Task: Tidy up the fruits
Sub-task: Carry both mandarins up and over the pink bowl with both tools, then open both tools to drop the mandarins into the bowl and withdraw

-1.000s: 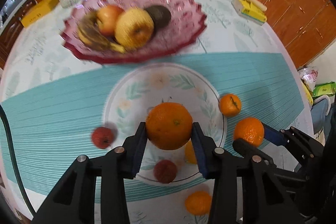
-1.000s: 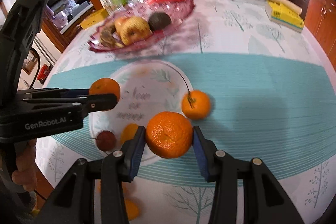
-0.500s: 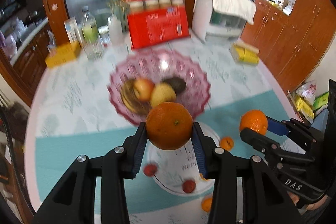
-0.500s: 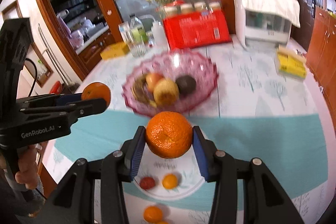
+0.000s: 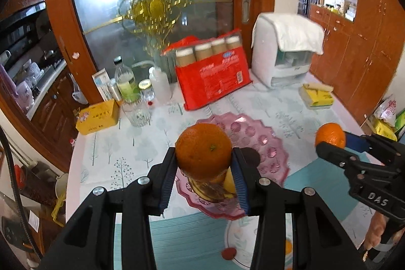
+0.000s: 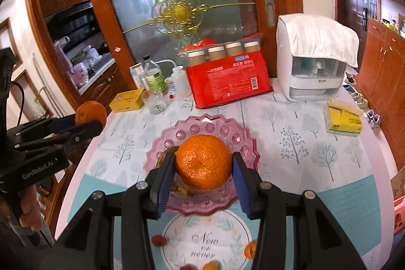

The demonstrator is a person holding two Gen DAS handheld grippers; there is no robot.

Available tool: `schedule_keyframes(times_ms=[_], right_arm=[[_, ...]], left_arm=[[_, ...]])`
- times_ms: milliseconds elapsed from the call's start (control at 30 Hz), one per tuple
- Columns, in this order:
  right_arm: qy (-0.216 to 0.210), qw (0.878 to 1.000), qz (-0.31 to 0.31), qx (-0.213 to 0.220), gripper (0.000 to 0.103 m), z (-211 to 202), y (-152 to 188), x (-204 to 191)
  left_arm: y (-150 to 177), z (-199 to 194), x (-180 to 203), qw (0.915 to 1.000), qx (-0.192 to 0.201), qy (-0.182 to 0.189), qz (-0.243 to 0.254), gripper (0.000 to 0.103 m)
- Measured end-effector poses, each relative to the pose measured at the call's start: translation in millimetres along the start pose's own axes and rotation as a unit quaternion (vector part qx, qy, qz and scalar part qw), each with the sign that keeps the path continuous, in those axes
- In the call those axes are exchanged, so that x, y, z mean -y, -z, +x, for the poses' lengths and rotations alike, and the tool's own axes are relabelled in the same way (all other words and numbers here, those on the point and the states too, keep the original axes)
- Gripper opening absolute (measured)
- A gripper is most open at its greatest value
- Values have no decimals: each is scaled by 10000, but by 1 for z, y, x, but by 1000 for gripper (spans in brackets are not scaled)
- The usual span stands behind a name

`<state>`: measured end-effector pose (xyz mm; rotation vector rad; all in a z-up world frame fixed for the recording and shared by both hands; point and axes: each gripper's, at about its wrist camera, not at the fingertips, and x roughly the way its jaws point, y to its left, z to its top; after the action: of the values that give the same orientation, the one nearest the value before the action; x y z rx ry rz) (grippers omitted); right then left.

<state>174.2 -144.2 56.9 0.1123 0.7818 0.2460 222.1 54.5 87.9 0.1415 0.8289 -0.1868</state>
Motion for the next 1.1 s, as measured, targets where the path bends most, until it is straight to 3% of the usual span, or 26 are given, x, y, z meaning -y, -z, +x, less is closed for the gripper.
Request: schedule_keyframes(times_ms=[333, 567, 1000, 1100], right_arm=[[309, 9948, 378, -889, 45, 86, 32, 10], [467, 9871, 563, -1425, 45, 129, 56, 17], [523, 9804, 593, -1807, 46, 161, 66, 14], [538, 9825, 541, -1702, 46, 158, 66, 12]], left_arm=[[36, 118, -13, 9932, -1123, 309, -59, 41], [57, 168, -5, 9853, -1607, 586, -30, 41], [72, 187, -1, 9814, -1797, 679, -14, 44], [71, 183, 0, 9834, -1706, 618, 18, 56]])
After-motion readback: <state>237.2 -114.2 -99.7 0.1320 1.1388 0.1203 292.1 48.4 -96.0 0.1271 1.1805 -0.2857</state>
